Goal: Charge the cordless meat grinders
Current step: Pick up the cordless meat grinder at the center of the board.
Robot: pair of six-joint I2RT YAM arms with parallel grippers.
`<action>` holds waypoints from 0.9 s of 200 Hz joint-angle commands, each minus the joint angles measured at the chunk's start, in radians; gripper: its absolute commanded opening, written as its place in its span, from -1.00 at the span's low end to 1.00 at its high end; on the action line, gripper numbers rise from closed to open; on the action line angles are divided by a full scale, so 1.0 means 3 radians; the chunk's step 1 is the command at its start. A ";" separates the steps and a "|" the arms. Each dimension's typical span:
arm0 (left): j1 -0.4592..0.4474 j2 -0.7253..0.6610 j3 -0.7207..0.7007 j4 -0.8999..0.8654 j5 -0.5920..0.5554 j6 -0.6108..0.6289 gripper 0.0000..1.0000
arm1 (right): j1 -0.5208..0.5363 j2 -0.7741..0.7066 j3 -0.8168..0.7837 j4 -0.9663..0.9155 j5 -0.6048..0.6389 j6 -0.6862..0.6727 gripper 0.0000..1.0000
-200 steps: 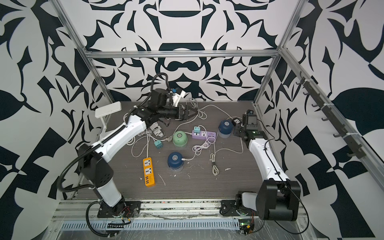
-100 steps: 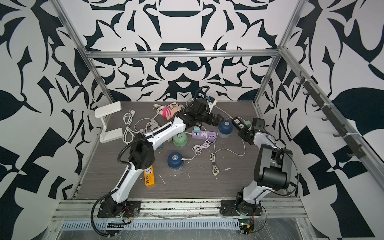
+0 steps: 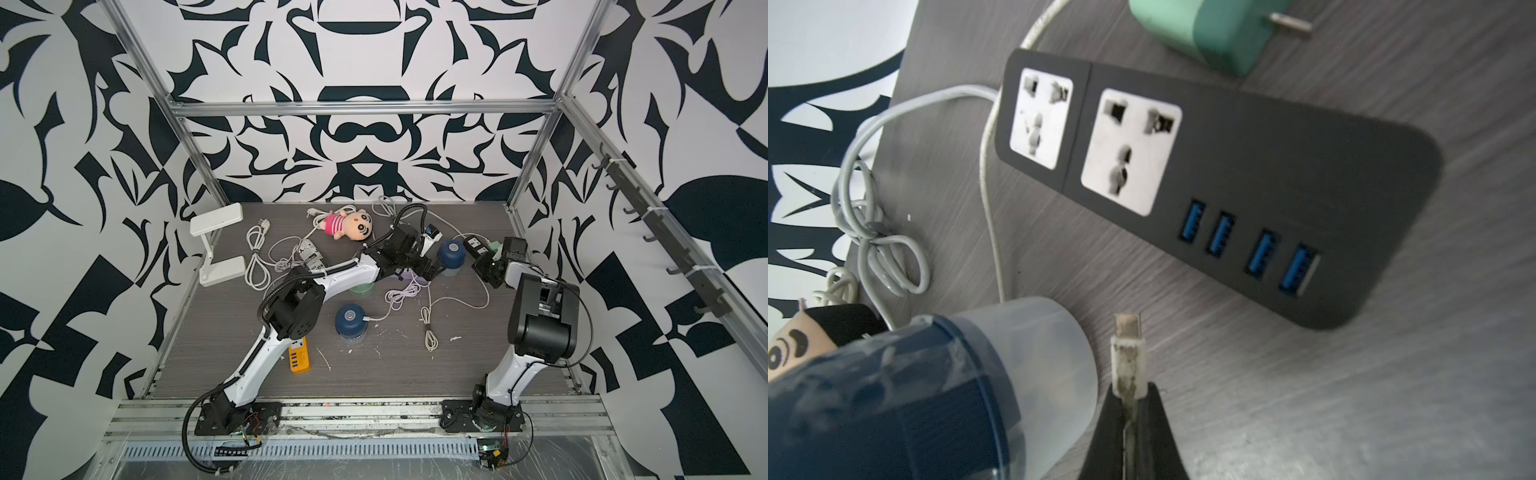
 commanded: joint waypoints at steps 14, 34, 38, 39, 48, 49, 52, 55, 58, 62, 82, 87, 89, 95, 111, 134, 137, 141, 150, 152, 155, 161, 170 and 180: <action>0.0118 -0.0011 0.0007 0.0467 0.0488 0.0237 0.98 | -0.0008 0.0010 0.0161 0.0088 -0.0057 0.0031 -1.00; 0.0155 0.0098 0.0124 0.0526 0.0636 0.0256 0.99 | -0.0003 0.0060 0.0196 0.0077 -0.0064 0.0031 -1.00; 0.0164 0.0124 0.0170 0.0507 0.0662 0.0254 0.99 | -0.0006 0.0067 0.0201 0.0071 -0.0065 0.0031 -1.00; 0.0165 0.0136 0.0182 0.0502 0.0667 0.0254 0.99 | -0.0006 0.0070 0.0202 0.0072 -0.0065 0.0031 -1.00; 0.0176 0.0218 0.0307 0.0420 0.0734 0.0261 0.99 | -0.0005 0.0082 0.0216 0.0059 -0.0060 0.0027 -1.00; 0.0176 0.0226 0.0328 0.0412 0.0744 0.0260 0.99 | -0.0006 0.0085 0.0217 0.0061 -0.0063 0.0026 -1.00; 0.0180 0.0257 0.0368 0.0382 0.0766 0.0261 0.99 | -0.0006 0.0088 0.0218 0.0056 -0.0065 0.0024 -1.00; 0.0181 0.0284 0.0415 0.0356 0.0787 0.0263 0.99 | -0.0006 0.0093 0.0223 0.0054 -0.0061 0.0021 -1.00; 0.0181 0.0314 0.0462 0.0322 0.0810 0.0266 0.99 | -0.0006 0.0097 0.0231 0.0052 -0.0060 0.0021 -1.00; 0.0184 0.0348 0.0519 0.0283 0.0832 0.0270 0.99 | -0.0006 0.0098 0.0234 0.0053 -0.0063 0.0021 -1.00; 0.0184 0.0489 0.0685 0.0184 0.0876 0.0303 0.99 | -0.0006 0.0118 0.0263 0.0048 -0.0071 0.0011 -1.00; 0.0183 0.0516 0.0723 0.0167 0.0882 0.0313 0.99 | -0.0006 0.0122 0.0268 0.0050 -0.0079 0.0011 -1.00; 0.0181 0.0525 0.0734 0.0159 0.0889 0.0320 0.99 | -0.0005 0.0126 0.0271 0.0048 -0.0081 0.0011 -1.00; 0.0181 0.0557 0.0790 0.0136 0.0902 0.0329 0.99 | -0.0001 0.0129 0.0278 0.0052 -0.0090 0.0011 -1.00; 0.0181 0.0642 0.0920 0.0050 0.0955 0.0359 0.99 | 0.0004 0.0139 0.0294 0.0048 -0.0105 0.0001 -1.00; 0.0173 0.0721 0.1048 -0.0057 0.1032 0.0412 0.99 | 0.0029 0.0157 0.0334 0.0043 -0.0124 -0.0013 -1.00; 0.0171 0.0723 0.1048 -0.0055 0.1041 0.0412 0.99 | 0.0036 0.0159 0.0339 0.0042 -0.0126 -0.0017 -1.00; 0.0171 0.0728 0.1052 -0.0060 0.1049 0.0415 0.99 | 0.0039 0.0164 0.0349 0.0035 -0.0126 -0.0017 -1.00; 0.0166 0.0738 0.1066 -0.0058 0.1062 0.0425 0.99 | 0.0053 0.0174 0.0368 0.0028 -0.0126 -0.0029 -1.00; 0.0166 0.0740 0.1071 -0.0060 0.1065 0.0423 0.99 | 0.0057 0.0181 0.0370 0.0027 -0.0125 -0.0029 -1.00; 0.0166 0.0745 0.1076 -0.0063 0.1067 0.0429 0.99 | 0.0064 0.0187 0.0382 0.0032 -0.0126 -0.0034 -1.00; 0.0161 0.0759 0.1091 -0.0082 0.1065 0.0446 0.99 | 0.0078 0.0203 0.0397 0.0025 -0.0126 -0.0034 -1.00; 0.0151 0.0780 0.1123 -0.0108 0.1051 0.0477 0.99 | 0.0101 0.0223 0.0420 0.0022 -0.0133 -0.0039 -1.00; 0.0133 0.0801 0.1148 -0.0126 0.1020 0.0516 0.99 | 0.0130 0.0255 0.0445 0.0011 -0.0141 -0.0039 -1.00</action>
